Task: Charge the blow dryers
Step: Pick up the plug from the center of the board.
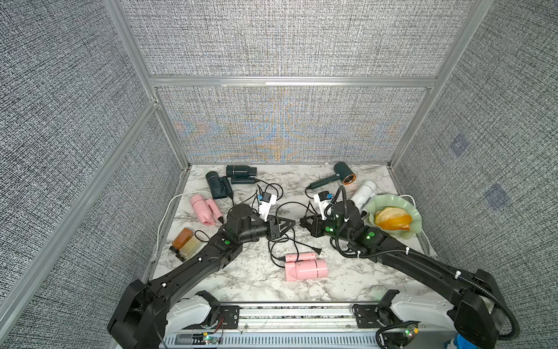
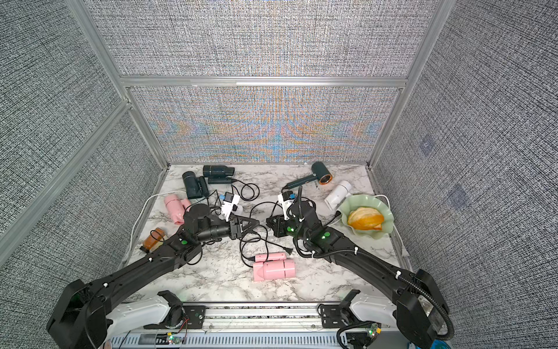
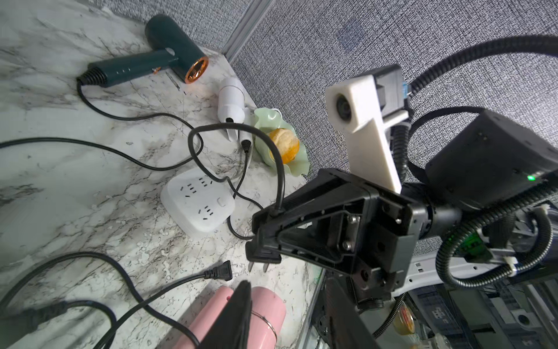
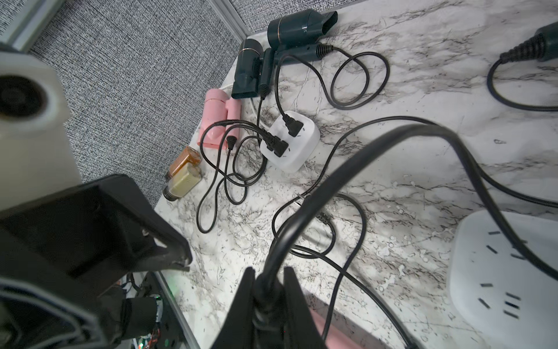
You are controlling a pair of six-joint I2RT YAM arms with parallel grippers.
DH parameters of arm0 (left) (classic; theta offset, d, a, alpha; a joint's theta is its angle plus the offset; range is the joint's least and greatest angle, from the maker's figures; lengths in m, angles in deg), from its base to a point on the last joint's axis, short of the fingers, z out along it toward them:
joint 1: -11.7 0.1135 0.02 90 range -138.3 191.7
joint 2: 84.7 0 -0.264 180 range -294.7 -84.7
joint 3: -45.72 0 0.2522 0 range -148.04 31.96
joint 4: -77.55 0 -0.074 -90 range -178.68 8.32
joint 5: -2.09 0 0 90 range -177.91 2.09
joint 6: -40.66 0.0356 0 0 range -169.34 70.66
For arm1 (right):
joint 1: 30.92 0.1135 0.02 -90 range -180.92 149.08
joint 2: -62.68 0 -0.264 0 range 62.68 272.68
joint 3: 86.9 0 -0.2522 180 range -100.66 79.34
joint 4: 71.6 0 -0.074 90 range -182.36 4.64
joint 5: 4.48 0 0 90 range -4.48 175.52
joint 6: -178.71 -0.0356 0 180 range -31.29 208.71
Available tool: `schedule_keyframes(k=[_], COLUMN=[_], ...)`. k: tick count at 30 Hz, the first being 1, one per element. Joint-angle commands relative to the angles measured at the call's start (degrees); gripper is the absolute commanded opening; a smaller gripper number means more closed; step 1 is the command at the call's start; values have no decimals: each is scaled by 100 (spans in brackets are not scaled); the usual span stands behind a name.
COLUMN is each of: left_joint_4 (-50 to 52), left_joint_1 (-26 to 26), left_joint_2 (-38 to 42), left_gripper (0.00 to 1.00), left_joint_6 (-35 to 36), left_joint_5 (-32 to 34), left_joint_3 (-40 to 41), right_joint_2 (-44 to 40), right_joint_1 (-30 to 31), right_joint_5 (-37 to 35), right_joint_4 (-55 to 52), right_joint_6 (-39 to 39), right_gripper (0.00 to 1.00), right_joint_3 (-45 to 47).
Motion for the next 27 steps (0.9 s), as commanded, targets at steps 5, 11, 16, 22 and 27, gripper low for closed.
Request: schedule_keyframes(k=[5,11,16,22,27], left_joint_4=[-332,-666,-214,203,353], left_joint_1=[-189,-432,-524,-719,-807], left_joint_2=[-44,41,-75,-398,-511], left_gripper=[56,57,56,56,56], left_joint_6=[488,976,1375,1733,1935], left_joint_5=[376,855,1159,1484,1707], left_joint_3=[68,134,-129,-449,-578], right_joint_2=[-109,-63,-26,41,54], right_joint_1=[-9,-10,-10,-10,-10], right_joint_5=[4,127,223,400,445], right_joint_4=[718,715,739,644,523], right_joint_6=[-794,-1002,-1084,-1037,-999], right_gripper=[10,11,11,11,11], right_joint_3=[-112,-196,-194,-285,-352])
